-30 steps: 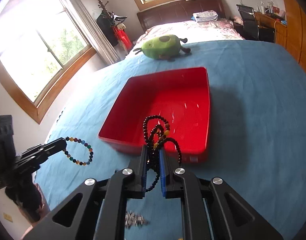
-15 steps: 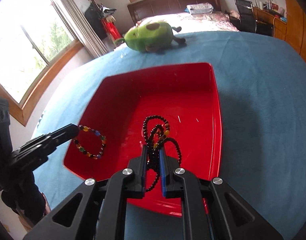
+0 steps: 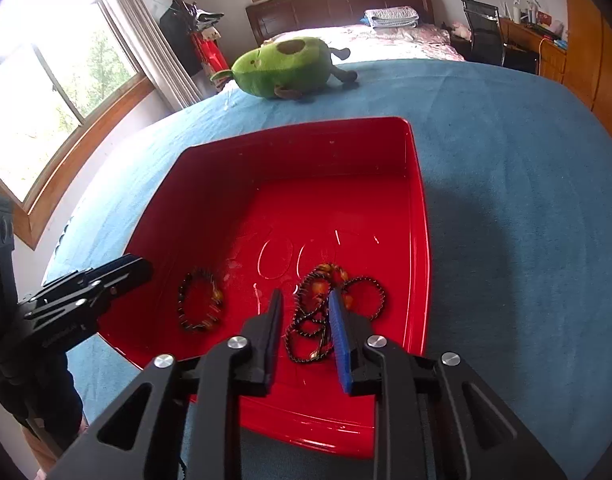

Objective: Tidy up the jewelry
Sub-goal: 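Carry both bead strands into the red tin and open both tools, then move both tools back over the remaining jewelry on the bed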

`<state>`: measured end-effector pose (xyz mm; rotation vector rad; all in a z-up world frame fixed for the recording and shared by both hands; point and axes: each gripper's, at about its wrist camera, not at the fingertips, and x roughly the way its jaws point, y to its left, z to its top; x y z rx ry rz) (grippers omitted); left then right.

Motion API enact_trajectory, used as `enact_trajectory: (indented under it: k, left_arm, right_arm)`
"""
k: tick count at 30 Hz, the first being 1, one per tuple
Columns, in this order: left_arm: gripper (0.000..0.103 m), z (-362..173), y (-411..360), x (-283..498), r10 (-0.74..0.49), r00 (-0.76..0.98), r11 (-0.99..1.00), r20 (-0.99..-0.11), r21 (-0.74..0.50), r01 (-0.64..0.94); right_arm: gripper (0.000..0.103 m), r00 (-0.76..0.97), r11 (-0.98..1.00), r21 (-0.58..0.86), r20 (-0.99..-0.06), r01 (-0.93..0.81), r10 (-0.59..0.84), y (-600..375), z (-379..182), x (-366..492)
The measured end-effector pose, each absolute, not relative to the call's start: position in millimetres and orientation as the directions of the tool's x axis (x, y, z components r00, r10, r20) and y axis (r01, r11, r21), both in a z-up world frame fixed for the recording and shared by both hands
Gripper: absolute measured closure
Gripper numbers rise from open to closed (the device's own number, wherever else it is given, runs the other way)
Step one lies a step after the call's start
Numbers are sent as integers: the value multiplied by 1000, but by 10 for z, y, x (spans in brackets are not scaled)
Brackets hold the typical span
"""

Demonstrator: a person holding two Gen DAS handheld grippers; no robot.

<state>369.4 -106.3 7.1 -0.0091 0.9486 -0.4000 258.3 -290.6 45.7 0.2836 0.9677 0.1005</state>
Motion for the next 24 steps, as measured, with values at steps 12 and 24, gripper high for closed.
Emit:
enact_trajectory:
  k: [12, 24]
  left_arm:
    - [42, 329, -1030, 3438, -293, 587, 941, -755, -116, 319]
    - [11, 630, -866, 2779, -269, 655, 943, -706, -53, 330]
  right_arm:
    - [61, 593, 957, 282, -782, 66, 190, -2950, 598, 2418]
    - [17, 675, 944, 323, -712, 72, 192, -3039, 922, 1903]
